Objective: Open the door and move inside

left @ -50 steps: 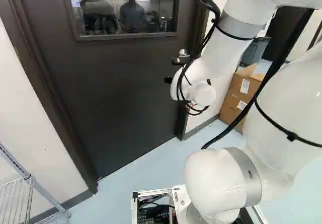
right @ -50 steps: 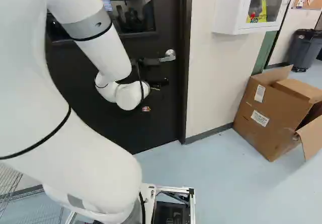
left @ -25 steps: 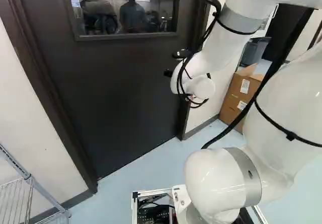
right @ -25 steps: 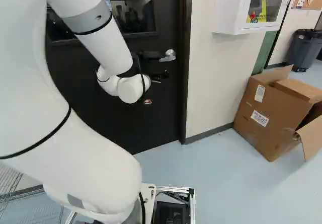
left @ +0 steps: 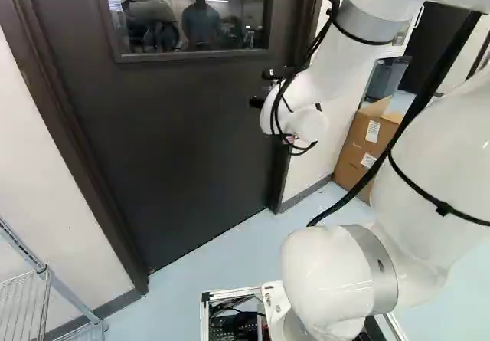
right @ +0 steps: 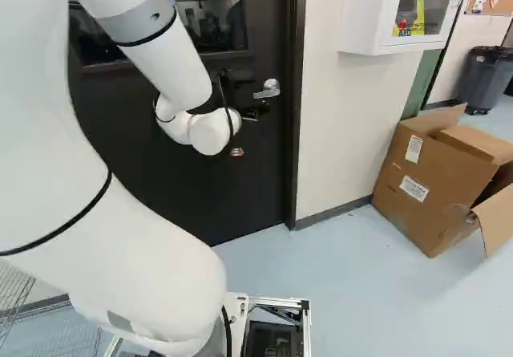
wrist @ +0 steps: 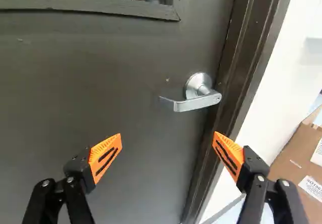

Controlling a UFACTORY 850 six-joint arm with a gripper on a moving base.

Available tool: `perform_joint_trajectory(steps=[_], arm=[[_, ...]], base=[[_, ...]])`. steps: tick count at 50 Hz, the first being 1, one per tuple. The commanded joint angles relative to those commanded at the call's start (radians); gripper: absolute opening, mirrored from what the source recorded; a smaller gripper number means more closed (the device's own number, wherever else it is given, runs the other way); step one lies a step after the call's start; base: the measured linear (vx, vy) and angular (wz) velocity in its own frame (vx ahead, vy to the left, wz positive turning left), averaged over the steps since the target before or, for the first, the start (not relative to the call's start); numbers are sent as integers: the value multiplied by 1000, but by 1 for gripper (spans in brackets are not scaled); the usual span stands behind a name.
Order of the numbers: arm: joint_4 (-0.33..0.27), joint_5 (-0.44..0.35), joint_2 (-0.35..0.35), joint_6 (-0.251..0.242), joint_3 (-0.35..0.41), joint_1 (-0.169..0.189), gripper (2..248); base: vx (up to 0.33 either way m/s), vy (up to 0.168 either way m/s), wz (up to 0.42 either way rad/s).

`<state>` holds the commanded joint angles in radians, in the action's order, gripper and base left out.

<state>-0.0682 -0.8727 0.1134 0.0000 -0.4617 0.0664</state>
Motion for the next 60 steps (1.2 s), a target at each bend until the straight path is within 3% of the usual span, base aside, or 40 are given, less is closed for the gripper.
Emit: perform_joint_trajectory(steps=[27,60], arm=[[-123,0,37,0,-28,59,247],[-357,0,47,0,-93,151,247]], base=[[0,0,0],[0,0,0]])
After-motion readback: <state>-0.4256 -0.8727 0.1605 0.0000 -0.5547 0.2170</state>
